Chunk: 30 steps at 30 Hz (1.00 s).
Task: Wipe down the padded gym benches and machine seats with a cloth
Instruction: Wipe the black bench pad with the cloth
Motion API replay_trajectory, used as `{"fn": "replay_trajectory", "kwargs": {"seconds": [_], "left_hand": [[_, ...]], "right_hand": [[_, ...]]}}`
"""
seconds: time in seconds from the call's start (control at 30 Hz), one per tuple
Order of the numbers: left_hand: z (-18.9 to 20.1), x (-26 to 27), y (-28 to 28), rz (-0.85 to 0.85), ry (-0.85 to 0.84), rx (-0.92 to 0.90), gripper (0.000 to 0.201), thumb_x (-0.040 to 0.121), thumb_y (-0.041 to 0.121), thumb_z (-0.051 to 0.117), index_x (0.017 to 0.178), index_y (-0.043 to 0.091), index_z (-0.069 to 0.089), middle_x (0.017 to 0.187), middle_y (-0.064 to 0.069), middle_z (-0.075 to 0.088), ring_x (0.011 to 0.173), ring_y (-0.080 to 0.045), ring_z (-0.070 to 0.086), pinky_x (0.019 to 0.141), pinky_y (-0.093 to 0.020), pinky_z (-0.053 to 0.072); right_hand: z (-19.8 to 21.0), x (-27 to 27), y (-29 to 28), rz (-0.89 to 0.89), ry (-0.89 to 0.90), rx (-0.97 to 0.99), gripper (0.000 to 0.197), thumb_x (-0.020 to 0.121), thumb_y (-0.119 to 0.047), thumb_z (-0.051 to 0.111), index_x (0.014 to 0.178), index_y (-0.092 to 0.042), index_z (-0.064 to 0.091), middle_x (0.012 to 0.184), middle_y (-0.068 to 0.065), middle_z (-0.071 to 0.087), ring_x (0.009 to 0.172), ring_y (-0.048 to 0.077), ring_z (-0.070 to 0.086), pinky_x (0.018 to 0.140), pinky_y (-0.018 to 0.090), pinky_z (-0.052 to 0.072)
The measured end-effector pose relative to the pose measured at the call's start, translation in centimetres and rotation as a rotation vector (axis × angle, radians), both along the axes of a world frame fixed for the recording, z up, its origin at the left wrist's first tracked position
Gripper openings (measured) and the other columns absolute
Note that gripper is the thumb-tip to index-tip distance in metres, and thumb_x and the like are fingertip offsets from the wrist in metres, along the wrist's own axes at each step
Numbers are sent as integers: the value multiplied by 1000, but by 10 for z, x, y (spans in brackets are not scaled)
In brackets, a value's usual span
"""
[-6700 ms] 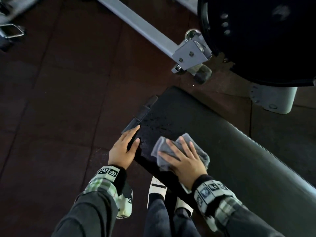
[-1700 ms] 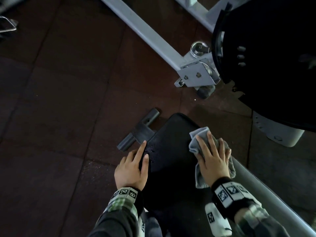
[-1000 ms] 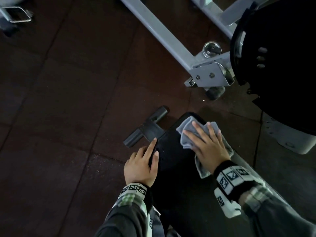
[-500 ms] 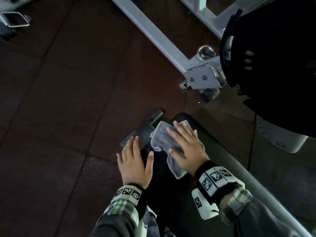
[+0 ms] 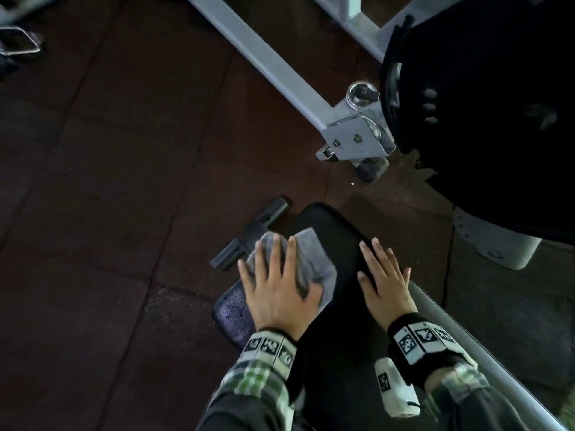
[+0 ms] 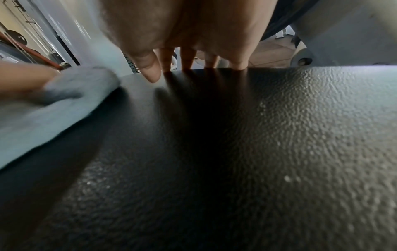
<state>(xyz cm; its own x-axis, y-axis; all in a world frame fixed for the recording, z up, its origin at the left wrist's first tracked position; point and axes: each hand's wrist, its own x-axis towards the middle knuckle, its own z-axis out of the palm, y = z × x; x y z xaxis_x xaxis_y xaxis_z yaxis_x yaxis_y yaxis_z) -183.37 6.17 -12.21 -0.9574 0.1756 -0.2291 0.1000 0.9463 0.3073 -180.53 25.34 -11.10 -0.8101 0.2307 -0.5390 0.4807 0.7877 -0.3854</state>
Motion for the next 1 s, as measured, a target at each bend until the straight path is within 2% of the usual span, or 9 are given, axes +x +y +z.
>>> {"fn": "replay_trajectory", "kwargs": {"seconds": [0.13, 0.2, 0.27, 0.43, 0.57, 0.67, 0.8, 0.9, 1.0], "left_hand": [[1, 44, -19, 7, -6, 41, 77, 79, 54, 47, 151, 28, 38, 161, 1, 26, 150, -33, 15, 112, -69, 17], [2, 47, -10, 51, -46, 52, 80, 86, 73, 37, 153, 30, 33, 163, 3, 22, 152, -32, 8, 115, -68, 7], [1, 36, 0, 34, -47, 28, 92, 80, 85, 33, 153, 30, 34, 163, 3, 23, 151, -34, 10, 116, -65, 3], [-6, -10, -11, -77, -17, 6, 82, 75, 70, 48, 149, 36, 39, 157, 0, 37, 143, -39, 32, 111, -65, 27], [-12, -10, -53, 143, -12, 68, 73, 76, 57, 47, 143, 27, 49, 141, -9, 55, 124, -36, 53, 105, -52, 41], [-15, 28, -76, 252, 86, 106, 68, 79, 47, 51, 140, 17, 54, 141, -15, 53, 127, -39, 49, 109, -53, 36], [-12, 81, -56, 122, 90, 88, 69, 81, 48, 50, 143, 18, 50, 153, -16, 38, 141, -43, 30, 112, -64, 25], [-10, 74, -33, -21, 40, 47, 73, 80, 55, 49, 147, 29, 44, 159, -7, 31, 146, -37, 24, 115, -64, 14], [-9, 40, -24, -111, 50, 40, 73, 79, 59, 49, 147, 33, 44, 159, -4, 32, 147, -34, 25, 116, -62, 15]], "right_hand": [[-3, 1, -1, 13, -7, 25, 58, 98, -32, 36, 146, -41, 5, 154, -18, -6, 144, 15, -9, 113, 50, -7], [-4, 1, -1, 23, -15, 40, 59, 98, -33, 36, 146, -41, 3, 152, -21, -10, 144, 16, -9, 113, 50, -7], [-5, 1, -2, 30, -22, 47, 59, 98, -34, 35, 146, -41, 1, 146, -25, -14, 144, 16, -10, 113, 50, -7], [-6, 1, -1, 20, -17, 34, 57, 98, -33, 34, 144, -44, 1, 144, -27, -14, 143, 15, -10, 113, 48, -9], [-5, 2, -1, 26, -15, 34, 58, 98, -33, 34, 143, -45, -1, 144, -26, -15, 143, 15, -10, 112, 47, -10], [-6, 2, -3, 27, -19, 52, 58, 99, -34, 33, 144, -43, 0, 144, -25, -16, 143, 16, -11, 112, 48, -10], [-5, 2, -5, 22, -14, 57, 58, 98, -35, 33, 143, -44, -2, 148, -23, -14, 144, 16, -10, 112, 48, -10], [-5, 1, -4, 27, -13, 66, 58, 98, -34, 34, 146, -39, 3, 155, -16, -8, 144, 18, -9, 113, 49, -9], [-4, 1, -4, 32, -10, 65, 58, 98, -34, 34, 147, -39, 3, 156, -14, -7, 144, 19, -9, 113, 50, -8]]}}
